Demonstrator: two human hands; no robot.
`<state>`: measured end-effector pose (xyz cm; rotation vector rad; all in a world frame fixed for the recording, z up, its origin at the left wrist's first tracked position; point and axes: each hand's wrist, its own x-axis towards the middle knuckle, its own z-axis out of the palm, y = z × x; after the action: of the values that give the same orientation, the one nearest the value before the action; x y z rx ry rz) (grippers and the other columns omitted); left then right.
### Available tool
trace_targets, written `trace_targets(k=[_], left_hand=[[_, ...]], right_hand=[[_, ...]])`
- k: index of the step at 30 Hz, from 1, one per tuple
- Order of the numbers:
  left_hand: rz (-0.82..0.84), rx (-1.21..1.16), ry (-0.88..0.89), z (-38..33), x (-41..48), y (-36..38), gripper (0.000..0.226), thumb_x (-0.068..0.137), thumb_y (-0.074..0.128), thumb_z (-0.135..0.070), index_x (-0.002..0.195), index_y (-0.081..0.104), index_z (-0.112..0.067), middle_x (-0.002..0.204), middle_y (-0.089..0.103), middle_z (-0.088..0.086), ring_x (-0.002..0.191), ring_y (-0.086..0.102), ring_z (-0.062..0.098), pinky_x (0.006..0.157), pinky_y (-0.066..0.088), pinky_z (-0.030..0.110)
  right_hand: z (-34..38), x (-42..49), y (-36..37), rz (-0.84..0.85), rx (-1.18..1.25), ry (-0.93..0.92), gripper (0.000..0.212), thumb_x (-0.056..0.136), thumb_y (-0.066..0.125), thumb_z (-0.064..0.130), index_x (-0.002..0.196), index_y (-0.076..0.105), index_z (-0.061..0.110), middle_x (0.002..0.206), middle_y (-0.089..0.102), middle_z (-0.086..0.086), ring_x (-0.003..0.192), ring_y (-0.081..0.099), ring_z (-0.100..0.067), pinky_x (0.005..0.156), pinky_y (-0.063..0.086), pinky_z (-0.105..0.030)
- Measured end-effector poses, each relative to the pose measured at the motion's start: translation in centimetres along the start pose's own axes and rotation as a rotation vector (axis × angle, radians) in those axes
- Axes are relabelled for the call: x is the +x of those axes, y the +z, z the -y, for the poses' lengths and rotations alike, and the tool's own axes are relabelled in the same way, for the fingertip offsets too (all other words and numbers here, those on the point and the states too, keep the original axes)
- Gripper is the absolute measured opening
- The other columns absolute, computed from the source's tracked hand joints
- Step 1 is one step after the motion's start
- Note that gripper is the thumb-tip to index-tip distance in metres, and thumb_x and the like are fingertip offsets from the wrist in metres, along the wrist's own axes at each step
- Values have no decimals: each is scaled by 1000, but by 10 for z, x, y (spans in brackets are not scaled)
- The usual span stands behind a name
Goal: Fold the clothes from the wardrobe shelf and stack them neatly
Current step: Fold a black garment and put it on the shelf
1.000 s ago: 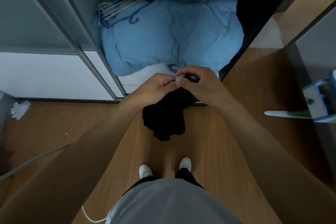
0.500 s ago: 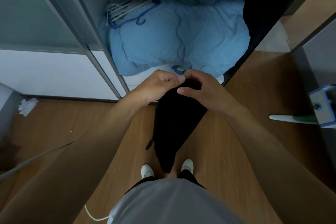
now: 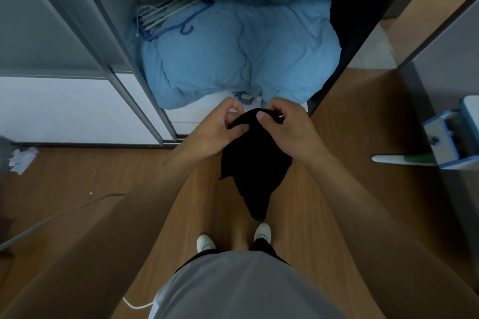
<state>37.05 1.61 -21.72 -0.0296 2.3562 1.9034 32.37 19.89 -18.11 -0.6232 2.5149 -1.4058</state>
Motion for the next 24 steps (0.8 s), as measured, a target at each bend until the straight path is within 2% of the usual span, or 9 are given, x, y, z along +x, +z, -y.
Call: trace_targets(k=[3,7,10,12,14,16,21,24], left_hand=[[-128,184,143,10,-1,8,22,94,60,-5,92,44,-20,73,52,-18,73,50,5,71,41,23],[-285,252,234,13,-2,16,13,93,57,-13,99,48,-20,89,56,-26,94,57,-3,85,45,19],[-326,250,278,12,-1,16,13,92,57,-10,101,49,-13,96,58,-17,99,59,4,89,48,23],[-287,275,290,13,-2,15,12,91,59,-6,101,53,-8,95,60,-10,97,60,5,88,48,25],[-275,265,275,14,-5,14,14,90,60,-5,103,56,-9,97,61,-14,99,59,-1,91,46,18],[-275,260,265,15,-10,13,14,91,60,-4,103,58,-10,97,61,-17,98,58,-4,91,43,13],[-218,303,224,16,-16,10,10,89,61,-9,95,66,-15,95,68,-2,95,61,12,88,44,22],[-130,301,178,15,-17,9,14,94,57,-6,88,66,4,88,67,17,86,60,21,80,43,29]], right_hand=[[3,1,-3,0,-9,-9,23,94,64,22,77,58,9,71,57,1,66,51,-5,60,39,-21],[8,2,-6,4,-7,-17,22,93,66,23,77,61,8,74,63,-8,66,53,-7,59,40,-22],[11,4,-5,7,0,-24,24,91,68,21,74,59,8,71,60,-8,65,51,-7,59,39,-24],[12,4,-4,24,-16,-23,25,90,69,21,68,56,16,66,56,2,61,48,-3,57,36,-19],[14,4,-2,26,-43,-28,30,87,70,21,63,52,24,61,52,11,57,47,0,55,34,-14],[15,4,-1,22,-54,-32,32,86,71,20,62,50,25,59,51,12,55,47,0,53,34,-12],[18,4,3,21,-69,-50,29,84,71,19,63,51,20,58,50,11,56,44,-2,54,35,-19],[21,5,5,33,-85,-92,25,83,71,20,65,54,18,59,51,11,57,46,-2,55,36,-21]])
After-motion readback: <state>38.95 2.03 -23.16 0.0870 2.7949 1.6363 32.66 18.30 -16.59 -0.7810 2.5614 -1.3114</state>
